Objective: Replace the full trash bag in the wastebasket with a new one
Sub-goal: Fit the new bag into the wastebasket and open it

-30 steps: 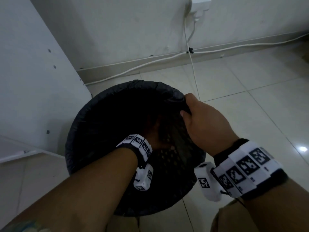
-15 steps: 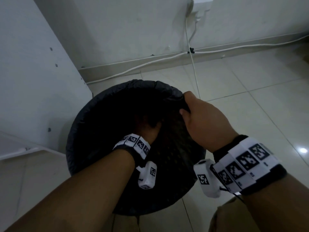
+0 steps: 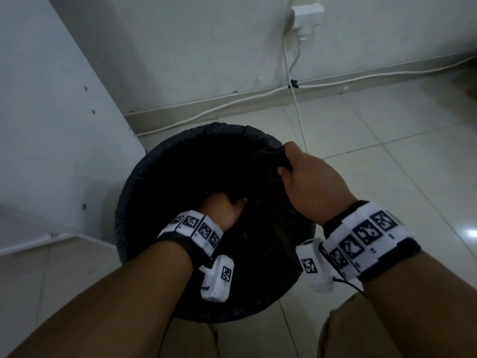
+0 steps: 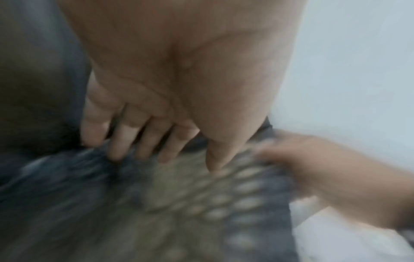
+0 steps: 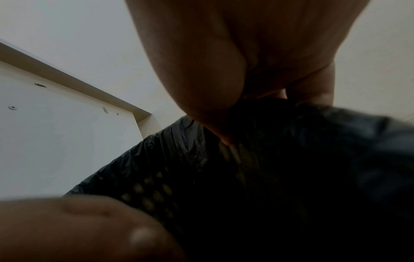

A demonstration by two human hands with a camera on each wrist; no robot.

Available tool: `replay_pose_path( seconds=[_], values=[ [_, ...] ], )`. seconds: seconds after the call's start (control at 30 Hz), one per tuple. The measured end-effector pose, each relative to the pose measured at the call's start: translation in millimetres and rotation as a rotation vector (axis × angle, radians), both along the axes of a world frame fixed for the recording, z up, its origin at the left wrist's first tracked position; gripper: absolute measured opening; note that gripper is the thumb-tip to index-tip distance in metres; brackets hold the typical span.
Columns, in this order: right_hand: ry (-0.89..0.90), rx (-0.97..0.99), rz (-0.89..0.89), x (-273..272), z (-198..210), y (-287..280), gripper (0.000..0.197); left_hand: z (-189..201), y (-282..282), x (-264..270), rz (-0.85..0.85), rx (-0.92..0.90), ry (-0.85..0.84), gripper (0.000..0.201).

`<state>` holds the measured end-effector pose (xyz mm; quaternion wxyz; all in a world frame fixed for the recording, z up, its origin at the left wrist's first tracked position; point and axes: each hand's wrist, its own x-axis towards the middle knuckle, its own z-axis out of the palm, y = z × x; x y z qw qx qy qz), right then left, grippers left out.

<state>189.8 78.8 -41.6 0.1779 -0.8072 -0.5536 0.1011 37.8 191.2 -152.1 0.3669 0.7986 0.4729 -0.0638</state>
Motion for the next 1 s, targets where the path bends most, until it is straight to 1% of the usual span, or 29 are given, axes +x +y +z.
replay_pose_path(
  seconds=[0.07,0.1,0.17,0.2,0.27,0.3,0.33,0.4,0.43,0.47,0.53,0.57,0.6,0.67,0.7,0.73,0.8,0.87,0.9,0.93,0.97,1.0],
  values=[
    [0.003,-0.003,0.003,3,0,2,0.013,30,-13,-12,-0.050,-0.002,0.000,0.050],
    [0.005,-0.002,0.002,4,-1,3,0.013,46,-20,-19,-0.068,0.011,-0.035,0.048],
    [0.014,-0.001,-0.002,6,-2,6,0.013,78,-35,-38,-0.073,0.079,-0.150,0.039],
    [0.016,0.002,-0.001,7,-3,6,0.013,91,-43,-49,-0.049,0.125,-0.220,0.034],
    [0.017,0.008,0.016,8,-4,7,0.014,115,-60,-75,0.045,0.269,-0.368,0.025],
    [0.017,0.010,0.025,8,-4,6,0.014,123,-66,-88,0.093,0.377,-0.436,0.023],
    [0.016,0.009,0.031,8,-3,6,0.015,126,-71,-104,0.138,0.485,-0.477,0.026],
    [0.014,0.007,0.032,7,-3,6,0.016,120,-74,-136,0.220,0.622,-0.439,0.037],
    [0.015,0.010,0.027,8,-3,6,0.016,111,-73,-152,0.268,0.611,-0.397,0.042],
    [0.019,0.016,0.019,8,-4,6,0.016,102,-72,-165,0.316,0.546,-0.366,0.048],
    [0.021,0.035,0.008,9,-4,9,0.017,95,-77,-173,0.460,0.377,-0.397,0.055],
    [0.019,0.044,0.003,9,-4,10,0.017,91,-80,-174,0.526,0.328,-0.429,0.054],
    [0.018,0.051,-0.003,9,-4,12,0.018,89,-83,-173,0.576,0.311,-0.442,0.049],
    [0.018,0.061,-0.020,7,-3,14,0.021,89,-87,-169,0.567,0.332,-0.434,0.020],
    [0.027,0.062,-0.032,8,-3,15,0.023,90,-88,-167,0.549,0.313,-0.430,0.015],
    [0.043,0.068,-0.032,8,-2,15,0.026,91,-88,-166,0.547,0.298,-0.431,0.019],
    [0.117,0.065,0.006,10,-1,13,0.036,88,-85,-167,0.568,0.298,-0.425,0.026],
    [0.225,0.029,0.052,11,-1,9,0.060,81,-80,-169,0.577,0.322,-0.405,0.027],
    [0.291,0.014,0.034,10,-2,4,0.073,78,-78,-170,0.574,0.327,-0.399,0.028],
    [0.362,0.005,-0.027,8,-3,-1,0.083,78,-74,-170,0.586,0.323,-0.400,0.028],
    [0.431,0.004,-0.121,6,-5,-7,0.087,77,-70,-170,0.600,0.313,-0.411,0.029],
    [0.490,-0.006,-0.229,3,-9,-15,0.085,77,-66,-169,0.609,0.306,-0.419,0.030]
  ],
)
